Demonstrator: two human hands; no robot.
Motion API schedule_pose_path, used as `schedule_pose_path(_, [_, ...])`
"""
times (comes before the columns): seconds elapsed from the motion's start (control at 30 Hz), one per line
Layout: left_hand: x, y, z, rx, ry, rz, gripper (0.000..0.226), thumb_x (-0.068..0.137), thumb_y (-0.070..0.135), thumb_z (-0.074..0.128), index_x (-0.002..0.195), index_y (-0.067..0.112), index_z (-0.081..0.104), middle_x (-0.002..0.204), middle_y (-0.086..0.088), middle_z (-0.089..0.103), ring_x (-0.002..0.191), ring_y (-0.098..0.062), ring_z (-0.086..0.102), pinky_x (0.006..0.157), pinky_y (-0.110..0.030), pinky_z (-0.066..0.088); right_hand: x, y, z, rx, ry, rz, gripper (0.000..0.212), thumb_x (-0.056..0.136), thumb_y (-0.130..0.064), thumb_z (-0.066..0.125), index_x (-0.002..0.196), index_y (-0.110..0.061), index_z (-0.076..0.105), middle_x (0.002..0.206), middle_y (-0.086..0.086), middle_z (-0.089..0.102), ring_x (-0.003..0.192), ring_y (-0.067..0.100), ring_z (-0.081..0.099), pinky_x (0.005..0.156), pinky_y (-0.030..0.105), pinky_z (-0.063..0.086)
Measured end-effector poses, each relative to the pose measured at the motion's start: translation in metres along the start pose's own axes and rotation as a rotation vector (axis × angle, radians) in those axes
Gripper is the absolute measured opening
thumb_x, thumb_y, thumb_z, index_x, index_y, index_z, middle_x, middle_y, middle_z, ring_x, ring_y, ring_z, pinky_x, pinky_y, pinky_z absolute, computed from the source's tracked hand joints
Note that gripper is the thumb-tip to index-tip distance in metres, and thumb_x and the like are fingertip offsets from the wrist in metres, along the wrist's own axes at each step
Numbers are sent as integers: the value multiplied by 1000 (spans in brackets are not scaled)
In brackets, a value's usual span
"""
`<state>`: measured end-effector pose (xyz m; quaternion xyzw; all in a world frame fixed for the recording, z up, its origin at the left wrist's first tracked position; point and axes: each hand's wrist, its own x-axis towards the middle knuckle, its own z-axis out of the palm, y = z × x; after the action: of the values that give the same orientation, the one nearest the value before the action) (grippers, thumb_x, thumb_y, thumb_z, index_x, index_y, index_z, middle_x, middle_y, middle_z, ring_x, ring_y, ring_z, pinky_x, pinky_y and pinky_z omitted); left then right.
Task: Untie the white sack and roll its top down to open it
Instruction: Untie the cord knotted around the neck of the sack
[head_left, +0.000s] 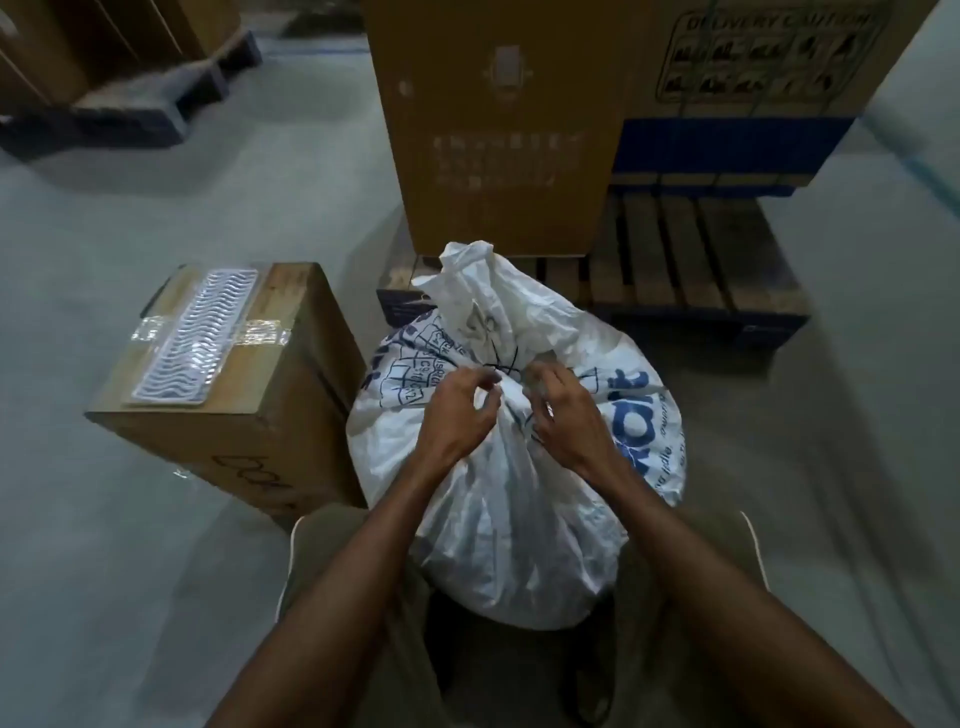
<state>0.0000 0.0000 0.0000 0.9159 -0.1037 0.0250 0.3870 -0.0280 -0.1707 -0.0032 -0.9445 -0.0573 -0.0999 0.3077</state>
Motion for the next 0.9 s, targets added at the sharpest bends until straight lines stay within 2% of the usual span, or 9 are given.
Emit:
schedule_pose_path(0.13, [49,-19,20,-7,5,-103,20,91,25,62,108,20,73,103,0,71,95,-16,66,87,-38,55,46,26,27,54,-76,-10,27,101,-9,56,125,-9,68,118,9,67,104,21,64,91,32,53])
schedule_pose_path(0.2, [65,-29,28,-14,0,-117,17,90,25,62,104,21,71,97,4,73,89,-13,68,84,-37,57,61,37,41,93,-71,-13,28,99,-7,60,125,-11,70,115,5,66,102,16,62,90,27,51])
schedule_pose_path(0.3, [85,-44,29,-3,-70,-131,16,87,27,66,99,19,74,90,6,76,80,-10,71,78,-36,61,76,47,53,92,-62,-22,25,91,-2,69,115,-9,74,109,5,65,98,16,61,85,19,47])
schedule_pose_path(0.43, [103,-55,20,-43,-158,-107,17,81,19,77,98,17,80,89,7,79,79,-1,72,84,-28,60,91,58,56,130,-27,-17,29,79,5,73,104,-9,79,107,6,71,96,19,67,87,26,55])
schedule_pose_path(0.53, [108,-57,19,-33,-179,-37,11,81,16,78,91,17,79,84,8,77,76,0,71,79,-29,60,99,63,56,152,-10,17,32,77,9,69,100,-11,81,103,5,75,95,19,69,86,35,57])
schedule_pose_path(0.6, [108,-57,20,-5,-187,71,8,80,15,75,88,17,77,80,8,75,73,-3,70,74,-32,59,103,64,57,158,2,21,33,75,8,68,98,-11,81,100,4,75,92,17,69,83,33,57])
schedule_pose_path(0.73, [106,-58,19,117,-163,204,28,83,19,71,109,27,78,90,2,76,75,-15,71,71,-32,58,101,61,53,187,-2,-34,32,77,5,64,103,-7,80,95,7,72,87,16,65,76,23,53])
schedule_pose_path(0.8, [107,-58,18,139,-139,163,25,85,26,68,107,32,79,90,7,78,73,-10,71,70,-33,59,99,62,52,194,19,-46,31,78,1,62,102,-6,80,95,7,72,87,14,64,76,17,50])
schedule_pose_path(0.9, [108,-55,19,125,-105,49,23,85,34,64,100,34,81,88,15,78,70,1,70,71,-31,60,96,67,56,158,11,-27,29,80,6,64,101,-6,80,99,8,71,91,17,66,81,24,55])
